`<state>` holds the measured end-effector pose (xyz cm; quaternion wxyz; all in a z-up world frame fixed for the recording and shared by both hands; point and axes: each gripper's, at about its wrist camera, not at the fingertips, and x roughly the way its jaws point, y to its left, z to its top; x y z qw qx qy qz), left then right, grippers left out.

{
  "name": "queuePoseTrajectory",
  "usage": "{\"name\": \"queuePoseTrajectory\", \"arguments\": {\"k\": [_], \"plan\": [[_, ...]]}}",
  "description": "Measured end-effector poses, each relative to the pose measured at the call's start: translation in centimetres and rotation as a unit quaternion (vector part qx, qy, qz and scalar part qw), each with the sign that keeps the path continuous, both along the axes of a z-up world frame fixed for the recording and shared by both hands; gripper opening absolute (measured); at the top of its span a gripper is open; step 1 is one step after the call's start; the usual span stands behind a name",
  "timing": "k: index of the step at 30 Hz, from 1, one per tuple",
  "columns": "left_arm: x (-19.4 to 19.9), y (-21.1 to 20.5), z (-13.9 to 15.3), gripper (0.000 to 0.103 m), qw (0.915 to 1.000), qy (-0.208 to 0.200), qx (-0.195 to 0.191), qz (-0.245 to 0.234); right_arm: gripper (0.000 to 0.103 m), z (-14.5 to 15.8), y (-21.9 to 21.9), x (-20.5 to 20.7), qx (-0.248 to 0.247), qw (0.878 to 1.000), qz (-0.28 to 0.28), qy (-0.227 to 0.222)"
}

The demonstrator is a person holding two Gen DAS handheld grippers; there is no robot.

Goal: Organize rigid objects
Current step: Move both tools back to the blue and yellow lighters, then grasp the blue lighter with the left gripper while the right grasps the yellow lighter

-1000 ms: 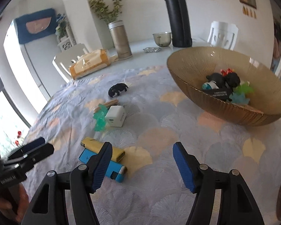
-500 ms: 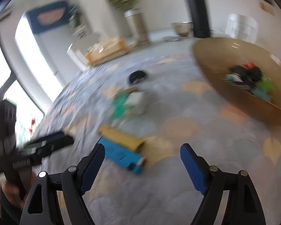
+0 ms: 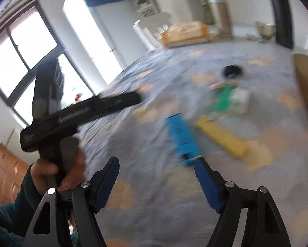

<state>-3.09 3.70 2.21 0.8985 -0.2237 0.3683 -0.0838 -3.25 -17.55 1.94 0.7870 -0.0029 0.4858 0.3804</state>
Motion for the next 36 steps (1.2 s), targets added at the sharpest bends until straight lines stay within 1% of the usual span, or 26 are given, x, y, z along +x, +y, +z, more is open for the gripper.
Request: {"name": "queuePoseTrajectory", "arguments": {"k": [1,2,3,4,5,7,8,9,10,11,13,15,16,17,18,20,22,25,29,30,31,32,33,34,35,36], "plan": [[0.1,-0.7,0.0,0.08,0.9999,0.01,0.007,-0.01,0.073,-0.1,-0.4,0.9,-0.035,0.999,-0.022,-0.009],[0.1,-1.7,0.0,0.08,0.9994,0.021,0.01,-0.027,0.064,-0.6,-1.0,2.1,-0.083,0.995,-0.044,-0.014],[0.0,-3.5,0.0,0.08,0.9978,0.031,0.014,-0.057,0.053,-0.8,-1.3,2.7,-0.102,0.993,-0.051,-0.013],[-0.3,-4.8,0.1,0.08,0.9968,0.033,0.027,-0.067,0.051,-1.2,-1.6,3.5,-0.121,0.991,-0.054,-0.012],[-0.6,-6.3,0.2,0.08,0.9958,0.033,0.048,-0.071,0.051,-1.7,-1.7,4.2,-0.128,0.991,-0.047,-0.01],[-0.5,-9.1,0.0,0.08,0.9924,0.044,0.088,-0.073,0.051,-2.4,-1.4,4.8,-0.12,0.993,-0.013,-0.002],[-0.2,-10.0,-0.4,0.08,0.9913,0.055,0.098,-0.069,0.051,-2.7,-1.1,5.0,-0.123,0.992,-0.001,-0.001],[0.3,-10.4,-0.9,0.073,0.9914,0.067,0.095,-0.059,0.051,-3.0,-0.7,5.0,-0.129,0.992,0.014,0.002],[0.3,-10.3,-0.9,0.073,0.9932,0.058,0.092,-0.044,0.048,-3.2,-0.4,5.1,-0.141,0.99,0.023,-0.012],[0.6,-10.1,-1.0,0.073,0.9929,0.061,0.098,-0.03,0.051,-3.3,-0.5,5.4,-0.146,0.989,0.025,-0.026],[1.1,-9.8,-0.9,0.073,0.9926,0.066,0.1,-0.021,0.051,-3.5,-0.5,6.1,-0.133,0.991,0.028,-0.016],[1.2,-9.4,-0.9,0.071,0.993,0.067,0.095,-0.02,0.051,-3.6,-0.1,6.2,-0.126,0.991,0.033,-0.034],[1.0,-9.1,-0.9,0.071,0.9937,0.065,0.09,-0.018,0.051,-3.8,0.4,5.7,-0.13,0.989,0.039,-0.056],[0.8,-9.0,-0.9,0.071,0.9943,0.063,0.084,-0.018,0.049,-3.7,0.6,5.1,-0.131,0.988,0.044,-0.069],[0.8,-9.0,-0.9,0.071,0.9944,0.062,0.083,-0.019,0.04,-3.5,0.8,4.6,-0.13,0.987,0.05,-0.076],[0.7,-9.4,-0.9,0.071,0.9933,0.066,0.092,-0.021,0.03,-3.2,1.0,3.7,-0.126,0.988,0.061,-0.072],[1.0,-10.1,-0.9,0.071,0.9913,0.071,0.107,-0.027,0.028,-3.3,1.1,3.3,-0.138,0.987,0.048,-0.072],[1.3,-11.4,-1.0,0.071,0.9876,0.074,0.135,-0.033,0.027,-3.1,-1.1,2.3,-0.16,0.986,-0.015,-0.048],[1.8,-13.1,-1.2,0.071,0.9796,0.068,0.185,-0.041,0.026,-2.8,-4.3,0.4,-0.155,0.985,-0.063,-0.028],[1.7,-13.5,-1.3,0.071,0.9755,0.067,0.204,-0.046,0.026,-2.7,-4.7,-0.2,-0.15,0.986,-0.068,-0.024],[1.6,-13.7,-1.2,0.058,0.9727,0.064,0.217,-0.05,0.025,-2.5,-5.2,-0.7,-0.145,0.987,-0.074,-0.017],[1.3,-13.7,-1.1,0.046,0.9695,0.06,0.231,-0.053,0.025,-2.4,-5.5,-1.1,-0.141,0.987,-0.079,-0.012],[1.0,-13.7,-1.0,0.029,0.9665,0.057,0.242,-0.065,0.025,-2.3,-5.7,-1.7,-0.142,0.986,-0.082,-0.01],[0.6,-13.5,-0.9,0.022,0.9646,0.054,0.243,-0.088,0.025,-2.2,-5.8,-2.0,-0.143,0.986,-0.082,-0.009],[0.1,-13.2,-0.8,0.021,0.9633,0.05,0.24,-0.11,0.025,-2.1,-5.8,-2.6,-0.139,0.987,-0.077,-0.005],[-0.7,-12.8,-0.8,0.021,0.959,0.044,0.24,-0.144,0.025,-2.0,-5.8,-3.0,-0.132,0.989,-0.07,0.0]]}}
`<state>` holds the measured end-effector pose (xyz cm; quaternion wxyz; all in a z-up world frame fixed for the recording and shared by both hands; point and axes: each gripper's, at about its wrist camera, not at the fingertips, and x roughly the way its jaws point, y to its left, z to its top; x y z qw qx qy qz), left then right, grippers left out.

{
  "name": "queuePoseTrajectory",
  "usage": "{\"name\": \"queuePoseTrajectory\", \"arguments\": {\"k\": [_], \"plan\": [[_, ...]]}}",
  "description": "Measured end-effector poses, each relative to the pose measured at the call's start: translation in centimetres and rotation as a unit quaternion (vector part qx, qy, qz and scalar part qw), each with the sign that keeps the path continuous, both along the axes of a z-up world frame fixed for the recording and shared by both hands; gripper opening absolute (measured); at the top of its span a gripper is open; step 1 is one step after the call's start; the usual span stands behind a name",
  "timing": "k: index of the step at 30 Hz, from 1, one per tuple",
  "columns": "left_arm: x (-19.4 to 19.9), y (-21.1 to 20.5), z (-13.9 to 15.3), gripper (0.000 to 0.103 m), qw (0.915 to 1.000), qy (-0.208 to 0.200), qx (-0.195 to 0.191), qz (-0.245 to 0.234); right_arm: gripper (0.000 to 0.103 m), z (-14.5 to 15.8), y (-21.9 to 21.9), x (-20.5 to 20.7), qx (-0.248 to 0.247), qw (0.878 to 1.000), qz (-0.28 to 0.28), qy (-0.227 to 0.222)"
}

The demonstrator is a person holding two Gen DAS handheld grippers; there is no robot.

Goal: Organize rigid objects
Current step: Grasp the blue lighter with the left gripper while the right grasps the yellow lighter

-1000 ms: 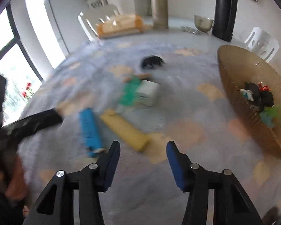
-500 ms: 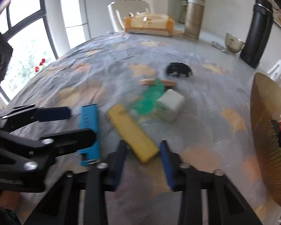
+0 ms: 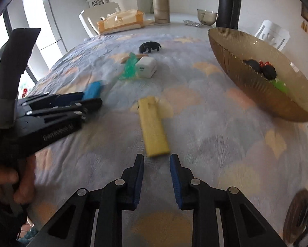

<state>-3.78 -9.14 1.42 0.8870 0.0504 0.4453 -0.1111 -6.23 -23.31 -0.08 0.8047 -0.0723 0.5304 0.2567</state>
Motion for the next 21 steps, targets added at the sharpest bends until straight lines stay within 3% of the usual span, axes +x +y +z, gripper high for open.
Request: {"name": "queuePoseTrajectory", "arguments": {"k": [3,5,7,8,9,13,15,19,21], "plan": [[-1.6,1.5,0.1,0.021,0.9981,0.003,0.025,-0.056,0.026,0.2,0.1,-0.6,0.01,1.0,0.006,0.007],[-1.8,2.5,0.2,0.022,0.9974,0.013,0.021,-0.068,0.031,0.3,0.1,-0.4,0.004,1.0,-0.003,0.004],[-1.6,3.3,0.4,0.023,0.9971,0.023,0.01,-0.072,0.047,0.4,0.2,0.5,0.011,1.0,-0.011,-0.001],[-1.4,3.3,0.4,0.026,0.997,0.025,0.004,-0.073,0.06,0.6,0.3,0.8,0.008,1.0,-0.015,-0.01],[-1.1,3.3,0.3,0.037,0.9968,0.027,-0.002,-0.075,0.062,0.7,0.2,1.0,0.005,1.0,-0.015,-0.016],[0.0,2.3,0.2,0.037,0.9977,0.019,-0.014,-0.063,0.061,0.1,1.2,2.8,-0.012,1.0,-0.009,-0.018],[0.2,1.7,0.1,0.037,0.9983,0.014,-0.005,-0.056,0.048,-0.7,1.8,3.7,-0.024,1.0,-0.017,-0.008],[-0.1,1.2,0.1,0.037,0.9988,0.019,0.01,-0.043,0.046,-0.8,2.9,3.5,-0.036,0.999,-0.007,-0.029],[-0.3,1.6,0.1,0.036,0.9992,0.022,0.006,-0.034,0.038,-0.7,3.7,3.0,-0.038,0.999,0.002,-0.038]]}}
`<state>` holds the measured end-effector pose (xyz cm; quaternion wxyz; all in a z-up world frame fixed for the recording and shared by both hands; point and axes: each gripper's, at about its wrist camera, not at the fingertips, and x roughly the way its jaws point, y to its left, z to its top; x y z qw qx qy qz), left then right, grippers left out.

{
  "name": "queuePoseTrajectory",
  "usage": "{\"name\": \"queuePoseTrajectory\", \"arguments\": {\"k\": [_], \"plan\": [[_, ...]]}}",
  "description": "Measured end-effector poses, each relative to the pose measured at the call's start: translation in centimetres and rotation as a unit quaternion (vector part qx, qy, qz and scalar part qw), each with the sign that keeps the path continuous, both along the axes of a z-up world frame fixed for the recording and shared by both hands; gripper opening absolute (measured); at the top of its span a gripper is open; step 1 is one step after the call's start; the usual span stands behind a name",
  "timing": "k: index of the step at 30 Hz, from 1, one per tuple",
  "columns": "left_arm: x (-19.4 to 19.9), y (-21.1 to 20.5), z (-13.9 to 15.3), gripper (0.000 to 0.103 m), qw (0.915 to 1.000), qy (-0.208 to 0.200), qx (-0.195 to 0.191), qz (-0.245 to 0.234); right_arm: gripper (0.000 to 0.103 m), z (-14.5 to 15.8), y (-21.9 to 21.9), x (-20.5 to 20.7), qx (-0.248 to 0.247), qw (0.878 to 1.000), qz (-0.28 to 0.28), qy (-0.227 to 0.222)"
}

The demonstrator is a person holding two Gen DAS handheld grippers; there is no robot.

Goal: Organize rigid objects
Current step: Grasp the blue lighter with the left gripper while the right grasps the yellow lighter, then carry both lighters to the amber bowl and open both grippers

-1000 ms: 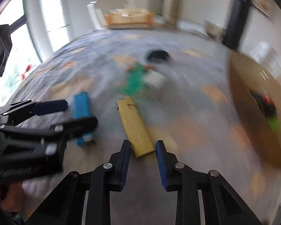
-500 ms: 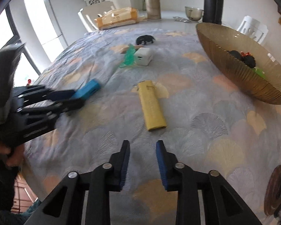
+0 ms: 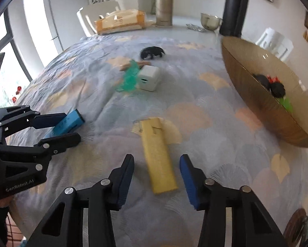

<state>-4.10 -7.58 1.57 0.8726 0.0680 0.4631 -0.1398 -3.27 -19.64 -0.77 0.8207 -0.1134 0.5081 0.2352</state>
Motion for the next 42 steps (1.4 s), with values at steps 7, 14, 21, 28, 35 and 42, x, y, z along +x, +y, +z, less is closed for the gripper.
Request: {"name": "queuePoseTrajectory", "arguments": {"k": [7,14,21,28,35,42], "plan": [[-0.2,-0.4,0.3,0.021,0.9996,-0.01,-0.021,0.016,0.024,0.4,0.7,-1.4,0.041,0.999,-0.003,0.015],[0.0,-1.3,5.5,0.021,0.9966,-0.064,-0.052,0.002,0.011,5.2,-2.5,-2.0,0.112,0.993,-0.03,-0.016],[0.8,-4.1,11.9,0.021,0.9889,-0.135,-0.047,-0.039,0.009,9.4,-5.9,-0.7,0.119,0.988,-0.067,-0.068],[1.1,-3.3,9.9,0.021,0.9916,-0.111,-0.06,-0.031,0.026,3.2,-9.2,0.9,0.159,0.981,-0.082,0.068],[1.5,-2.2,8.6,0.021,0.9932,-0.091,-0.069,-0.023,0.051,0.8,-7.2,-3.9,0.045,0.997,-0.032,0.049],[2.2,-3.3,10.4,0.021,0.9907,-0.112,-0.067,-0.04,0.023,1.3,-1.8,-6.1,-0.046,0.999,0.02,-0.004]]}}
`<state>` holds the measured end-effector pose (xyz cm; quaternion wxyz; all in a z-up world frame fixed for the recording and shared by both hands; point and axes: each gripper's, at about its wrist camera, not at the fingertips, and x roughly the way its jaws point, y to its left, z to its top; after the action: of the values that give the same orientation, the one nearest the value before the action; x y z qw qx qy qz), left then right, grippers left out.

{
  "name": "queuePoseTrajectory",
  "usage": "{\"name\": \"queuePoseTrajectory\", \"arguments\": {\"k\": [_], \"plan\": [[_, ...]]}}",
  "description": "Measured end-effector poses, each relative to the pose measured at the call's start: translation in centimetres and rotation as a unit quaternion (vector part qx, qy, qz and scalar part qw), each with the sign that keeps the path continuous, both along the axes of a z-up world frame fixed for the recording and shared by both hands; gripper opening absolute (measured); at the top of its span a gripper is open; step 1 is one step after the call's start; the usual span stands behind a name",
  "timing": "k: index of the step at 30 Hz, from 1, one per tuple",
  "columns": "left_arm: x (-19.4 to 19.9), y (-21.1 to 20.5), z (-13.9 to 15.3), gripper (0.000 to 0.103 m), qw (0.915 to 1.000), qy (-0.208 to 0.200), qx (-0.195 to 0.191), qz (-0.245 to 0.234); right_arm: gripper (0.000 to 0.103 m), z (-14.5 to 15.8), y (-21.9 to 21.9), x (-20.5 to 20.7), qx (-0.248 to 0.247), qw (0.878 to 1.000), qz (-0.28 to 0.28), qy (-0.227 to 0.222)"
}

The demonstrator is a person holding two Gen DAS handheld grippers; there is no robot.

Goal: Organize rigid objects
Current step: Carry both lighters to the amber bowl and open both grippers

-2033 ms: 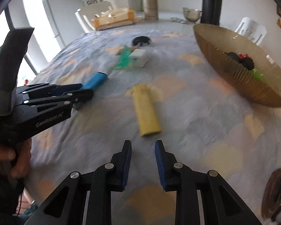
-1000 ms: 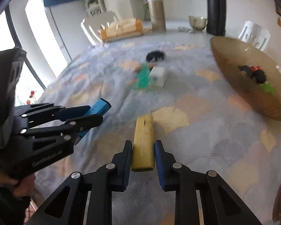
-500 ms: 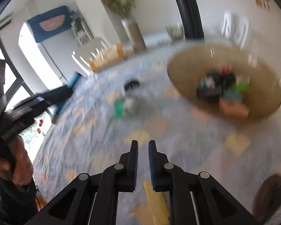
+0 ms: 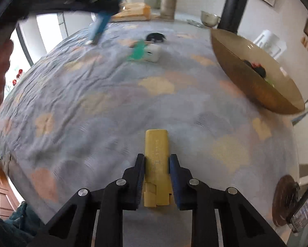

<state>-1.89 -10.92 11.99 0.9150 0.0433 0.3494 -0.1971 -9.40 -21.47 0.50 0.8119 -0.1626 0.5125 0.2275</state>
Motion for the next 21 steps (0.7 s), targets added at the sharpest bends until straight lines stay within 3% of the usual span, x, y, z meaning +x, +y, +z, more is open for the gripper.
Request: {"name": "queuePoseTrajectory", "arguments": {"k": [3,7,10,14,17,21], "plan": [[0.4,-0.8,1.9,0.021,0.9998,-0.019,0.007,-0.009,0.023,1.6,0.4,1.3,0.043,0.999,-0.01,-0.003],[1.2,-2.3,5.2,0.021,0.9983,-0.052,0.002,-0.026,0.023,7.8,-2.4,3.8,0.105,0.99,-0.067,-0.07],[2.3,-4.0,7.5,0.021,0.9962,-0.074,0.002,-0.046,0.023,12.8,-6.2,6.1,0.125,0.972,-0.142,-0.142],[3.8,-6.4,9.4,0.021,0.9935,-0.086,-0.013,-0.074,0.023,16.3,-11.4,8.4,0.166,0.944,-0.227,-0.174],[5.7,-8.7,9.0,0.021,0.9915,-0.072,-0.037,-0.101,0.023,17.0,-14.5,10.0,0.184,0.923,-0.285,-0.182],[8.8,-11.5,5.2,0.021,0.9906,-0.026,-0.054,-0.123,0.023,14.8,-15.9,12.4,0.181,0.917,-0.323,-0.149]]}}
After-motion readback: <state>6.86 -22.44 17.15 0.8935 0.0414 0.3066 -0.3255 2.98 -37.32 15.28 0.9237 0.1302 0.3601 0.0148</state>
